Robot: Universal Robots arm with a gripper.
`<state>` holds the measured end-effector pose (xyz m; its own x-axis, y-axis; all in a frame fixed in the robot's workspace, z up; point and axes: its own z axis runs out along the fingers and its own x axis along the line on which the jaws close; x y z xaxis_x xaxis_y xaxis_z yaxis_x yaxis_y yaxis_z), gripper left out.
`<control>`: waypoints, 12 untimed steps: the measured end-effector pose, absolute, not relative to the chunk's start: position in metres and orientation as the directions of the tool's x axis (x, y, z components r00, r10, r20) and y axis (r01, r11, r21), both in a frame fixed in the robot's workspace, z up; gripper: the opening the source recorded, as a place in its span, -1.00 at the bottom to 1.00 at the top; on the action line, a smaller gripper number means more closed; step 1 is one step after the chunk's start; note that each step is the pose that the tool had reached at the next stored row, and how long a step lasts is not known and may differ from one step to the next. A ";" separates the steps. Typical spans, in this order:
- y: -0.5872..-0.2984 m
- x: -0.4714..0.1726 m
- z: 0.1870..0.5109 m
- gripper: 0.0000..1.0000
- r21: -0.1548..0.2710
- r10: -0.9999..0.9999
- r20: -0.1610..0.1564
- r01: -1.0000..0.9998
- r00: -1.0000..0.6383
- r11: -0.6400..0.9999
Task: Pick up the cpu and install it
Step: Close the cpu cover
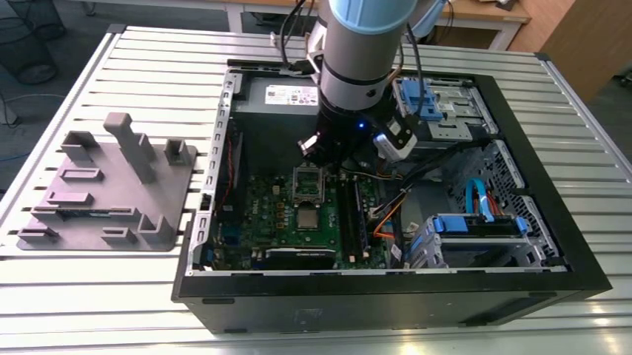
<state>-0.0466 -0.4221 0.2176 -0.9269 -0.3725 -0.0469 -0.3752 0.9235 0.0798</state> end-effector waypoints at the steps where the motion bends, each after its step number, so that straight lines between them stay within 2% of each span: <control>1: -0.422 -0.046 0.217 -0.79 0.080 -0.375 -0.047 -0.377 -0.926 0.923; 12: -0.421 -0.045 0.211 -0.79 0.080 -0.381 -0.047 -0.383 -0.923 0.920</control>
